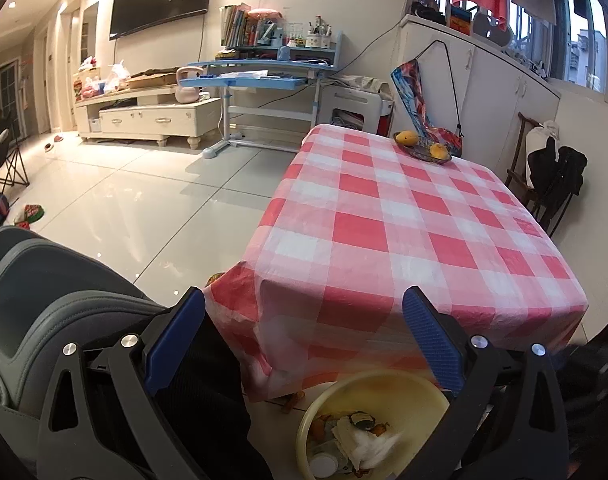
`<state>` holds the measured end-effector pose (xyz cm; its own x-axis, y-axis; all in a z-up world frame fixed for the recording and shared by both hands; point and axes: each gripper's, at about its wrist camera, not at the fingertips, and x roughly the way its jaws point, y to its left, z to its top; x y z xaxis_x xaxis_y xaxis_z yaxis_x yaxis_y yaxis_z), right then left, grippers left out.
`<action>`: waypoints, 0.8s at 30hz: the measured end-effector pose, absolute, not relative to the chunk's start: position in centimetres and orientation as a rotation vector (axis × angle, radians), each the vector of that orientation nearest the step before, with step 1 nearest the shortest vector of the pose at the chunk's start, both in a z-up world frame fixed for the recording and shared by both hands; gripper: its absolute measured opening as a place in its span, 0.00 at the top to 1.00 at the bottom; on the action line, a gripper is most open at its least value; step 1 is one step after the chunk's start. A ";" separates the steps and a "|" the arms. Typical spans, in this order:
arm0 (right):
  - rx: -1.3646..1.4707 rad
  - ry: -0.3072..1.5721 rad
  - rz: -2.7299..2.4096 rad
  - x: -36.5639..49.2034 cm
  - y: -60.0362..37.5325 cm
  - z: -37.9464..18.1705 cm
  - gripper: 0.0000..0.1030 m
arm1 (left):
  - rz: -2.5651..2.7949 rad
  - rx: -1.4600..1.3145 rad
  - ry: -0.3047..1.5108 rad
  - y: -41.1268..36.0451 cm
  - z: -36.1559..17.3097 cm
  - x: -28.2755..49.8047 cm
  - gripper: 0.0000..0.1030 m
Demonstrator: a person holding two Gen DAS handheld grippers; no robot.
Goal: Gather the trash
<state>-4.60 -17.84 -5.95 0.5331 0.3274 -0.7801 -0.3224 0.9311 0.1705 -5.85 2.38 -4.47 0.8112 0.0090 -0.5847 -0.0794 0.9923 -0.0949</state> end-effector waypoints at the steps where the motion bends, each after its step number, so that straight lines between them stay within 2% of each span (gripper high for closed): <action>1: -0.014 0.889 0.343 -4.8 -18.4 -5.1 0.30 | 0.046 -0.111 0.615 2.3 -4.3 -6.0 0.07; 2: -0.028 0.855 0.308 -5.0 -18.8 -4.5 0.27 | 0.043 -0.109 0.608 2.3 -4.2 -6.1 0.07; 4: -0.070 0.733 0.171 -5.8 -20.0 -2.5 0.14 | 0.032 -0.107 0.585 2.3 -3.8 -6.5 0.07; 7: -0.106 0.582 0.019 -7.9 -21.0 -0.5 0.09 | 0.015 -0.095 0.538 2.1 -2.9 -7.3 0.07; 11: -0.182 0.488 -0.053 -8.7 -21.0 -0.5 0.07 | -0.005 -0.074 0.489 1.6 -2.0 -7.9 0.07; 24: -0.153 0.561 -0.061 -8.6 -21.3 -2.5 0.07 | 0.001 -0.086 0.503 1.9 -1.7 -7.7 0.07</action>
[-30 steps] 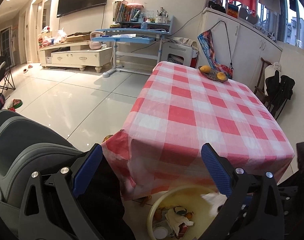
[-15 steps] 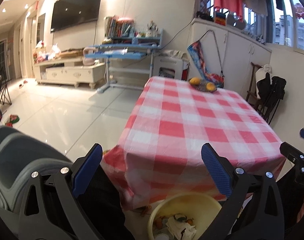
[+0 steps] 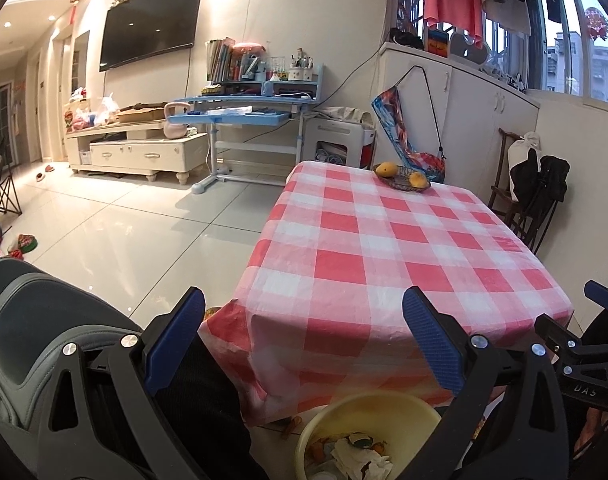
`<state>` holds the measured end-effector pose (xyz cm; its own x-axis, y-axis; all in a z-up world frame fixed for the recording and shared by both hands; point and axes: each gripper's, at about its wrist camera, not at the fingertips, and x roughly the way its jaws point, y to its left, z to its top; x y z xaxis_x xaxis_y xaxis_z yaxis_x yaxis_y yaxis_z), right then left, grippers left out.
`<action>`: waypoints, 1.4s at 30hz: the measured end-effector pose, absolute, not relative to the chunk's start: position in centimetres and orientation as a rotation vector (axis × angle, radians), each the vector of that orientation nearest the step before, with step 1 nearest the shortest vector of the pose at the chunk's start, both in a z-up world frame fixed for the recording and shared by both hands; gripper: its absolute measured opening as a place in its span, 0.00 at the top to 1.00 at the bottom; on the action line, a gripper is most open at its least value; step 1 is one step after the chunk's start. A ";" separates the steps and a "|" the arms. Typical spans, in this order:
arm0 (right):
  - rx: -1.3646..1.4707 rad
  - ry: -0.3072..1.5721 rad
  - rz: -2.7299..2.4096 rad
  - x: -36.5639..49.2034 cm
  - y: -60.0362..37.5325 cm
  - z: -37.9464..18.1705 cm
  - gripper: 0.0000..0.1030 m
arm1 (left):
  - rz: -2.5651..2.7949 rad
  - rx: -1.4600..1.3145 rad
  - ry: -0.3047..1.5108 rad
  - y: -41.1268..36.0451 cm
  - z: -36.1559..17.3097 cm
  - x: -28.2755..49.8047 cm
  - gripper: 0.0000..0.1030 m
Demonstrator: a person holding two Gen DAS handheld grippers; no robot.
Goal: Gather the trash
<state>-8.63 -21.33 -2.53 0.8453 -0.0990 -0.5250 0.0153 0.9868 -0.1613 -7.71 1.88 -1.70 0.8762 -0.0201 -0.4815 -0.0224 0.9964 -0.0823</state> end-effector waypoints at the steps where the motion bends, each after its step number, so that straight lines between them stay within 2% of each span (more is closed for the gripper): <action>1: -0.154 0.561 -0.062 -8.9 -21.3 -2.5 0.07 | 0.001 -0.086 0.503 1.9 -1.7 -7.7 0.07; 42: -0.143 0.543 -0.086 -9.3 -21.5 -2.3 0.07 | -0.018 -0.038 0.496 1.2 -1.6 -7.8 0.07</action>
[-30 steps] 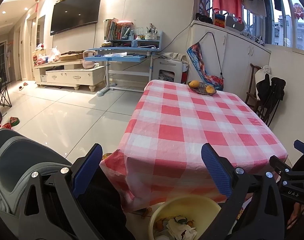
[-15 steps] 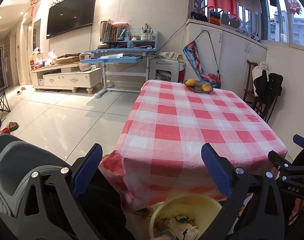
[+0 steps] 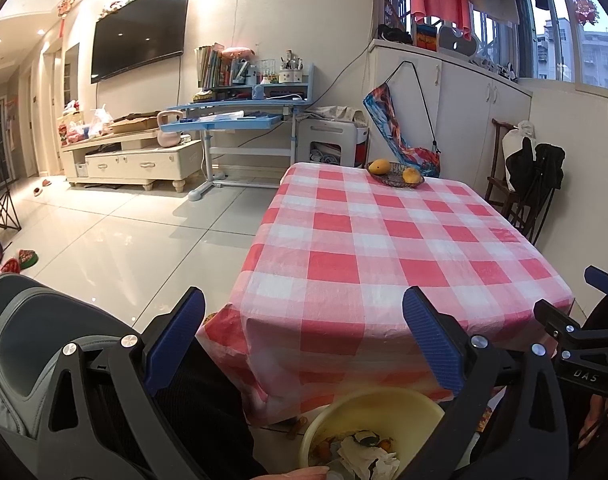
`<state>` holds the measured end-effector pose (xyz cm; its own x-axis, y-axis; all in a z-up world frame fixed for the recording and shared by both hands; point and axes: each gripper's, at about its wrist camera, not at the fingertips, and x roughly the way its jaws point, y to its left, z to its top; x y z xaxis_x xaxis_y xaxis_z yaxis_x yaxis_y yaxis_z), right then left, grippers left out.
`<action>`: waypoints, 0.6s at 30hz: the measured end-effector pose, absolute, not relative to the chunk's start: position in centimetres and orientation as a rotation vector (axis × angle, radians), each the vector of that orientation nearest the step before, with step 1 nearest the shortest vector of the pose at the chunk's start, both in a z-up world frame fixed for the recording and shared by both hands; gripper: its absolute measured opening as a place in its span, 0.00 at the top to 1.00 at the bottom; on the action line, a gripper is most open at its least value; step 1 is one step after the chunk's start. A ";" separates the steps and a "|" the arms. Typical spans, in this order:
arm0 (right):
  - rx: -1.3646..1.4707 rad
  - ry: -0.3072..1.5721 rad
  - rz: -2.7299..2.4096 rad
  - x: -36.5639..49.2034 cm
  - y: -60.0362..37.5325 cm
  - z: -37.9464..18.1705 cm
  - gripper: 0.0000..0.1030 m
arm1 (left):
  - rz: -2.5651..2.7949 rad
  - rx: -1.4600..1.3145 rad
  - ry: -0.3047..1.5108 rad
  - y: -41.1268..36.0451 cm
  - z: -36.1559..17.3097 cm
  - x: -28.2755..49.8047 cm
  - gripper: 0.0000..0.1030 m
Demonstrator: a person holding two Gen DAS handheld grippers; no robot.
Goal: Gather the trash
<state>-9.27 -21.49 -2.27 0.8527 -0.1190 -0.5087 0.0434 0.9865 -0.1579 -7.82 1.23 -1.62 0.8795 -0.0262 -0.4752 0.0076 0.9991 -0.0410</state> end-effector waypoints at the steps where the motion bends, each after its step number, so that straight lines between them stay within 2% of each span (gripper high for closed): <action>1: -0.143 0.544 -0.086 -9.3 -21.5 -2.3 0.07 | -0.018 -0.036 0.493 1.2 -1.6 -7.9 0.07; 18: -0.144 0.546 -0.083 -9.3 -21.5 -2.3 0.07 | -0.025 -0.017 0.481 1.1 -1.3 -8.2 0.07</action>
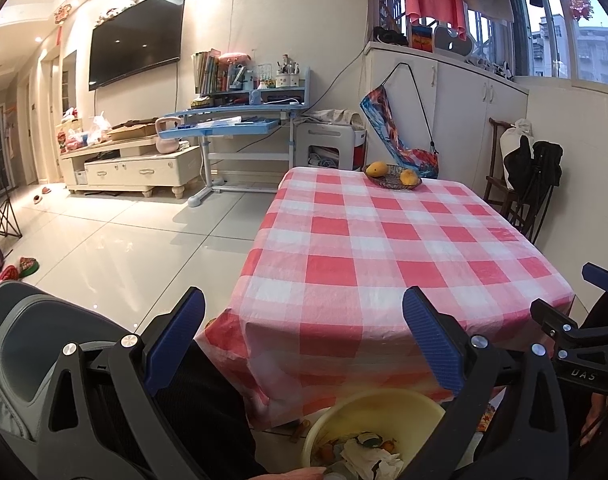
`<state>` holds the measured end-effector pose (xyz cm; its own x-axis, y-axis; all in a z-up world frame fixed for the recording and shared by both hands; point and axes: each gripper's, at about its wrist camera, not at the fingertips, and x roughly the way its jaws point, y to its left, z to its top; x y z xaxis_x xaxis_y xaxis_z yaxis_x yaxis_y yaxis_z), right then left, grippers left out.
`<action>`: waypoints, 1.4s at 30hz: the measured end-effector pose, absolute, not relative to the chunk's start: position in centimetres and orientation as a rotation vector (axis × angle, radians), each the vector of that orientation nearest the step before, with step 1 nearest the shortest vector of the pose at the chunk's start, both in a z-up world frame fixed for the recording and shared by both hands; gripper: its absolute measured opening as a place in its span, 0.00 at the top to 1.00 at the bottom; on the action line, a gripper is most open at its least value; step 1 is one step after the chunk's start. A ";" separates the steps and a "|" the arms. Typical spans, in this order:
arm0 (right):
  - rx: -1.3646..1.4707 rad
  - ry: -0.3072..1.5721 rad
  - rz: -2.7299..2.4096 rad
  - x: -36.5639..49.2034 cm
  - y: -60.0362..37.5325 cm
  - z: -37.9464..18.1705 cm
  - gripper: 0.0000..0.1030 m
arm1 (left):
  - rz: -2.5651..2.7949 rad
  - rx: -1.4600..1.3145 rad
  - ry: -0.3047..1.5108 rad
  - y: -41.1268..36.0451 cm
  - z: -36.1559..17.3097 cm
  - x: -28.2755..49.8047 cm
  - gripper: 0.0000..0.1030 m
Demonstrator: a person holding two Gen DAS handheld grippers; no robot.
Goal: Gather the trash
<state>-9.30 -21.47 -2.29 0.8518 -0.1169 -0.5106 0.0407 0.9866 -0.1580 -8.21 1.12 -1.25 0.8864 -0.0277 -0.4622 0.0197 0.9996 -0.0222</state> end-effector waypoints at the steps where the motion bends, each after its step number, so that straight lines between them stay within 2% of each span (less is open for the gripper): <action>1: -0.143 0.546 -0.083 -9.3 -21.5 -2.3 0.07 | -0.026 -0.017 0.479 1.1 -1.2 -8.2 0.07; 42: -0.157 0.555 -0.064 -9.2 -21.0 -2.8 0.07 | -0.044 0.007 0.465 0.5 -0.6 -8.6 0.07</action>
<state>-9.17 -21.00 -2.75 0.8481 -0.1024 -0.5199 0.0179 0.9861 -0.1651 -8.62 0.55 -0.56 0.8929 -0.0406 -0.4485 0.0439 0.9990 -0.0030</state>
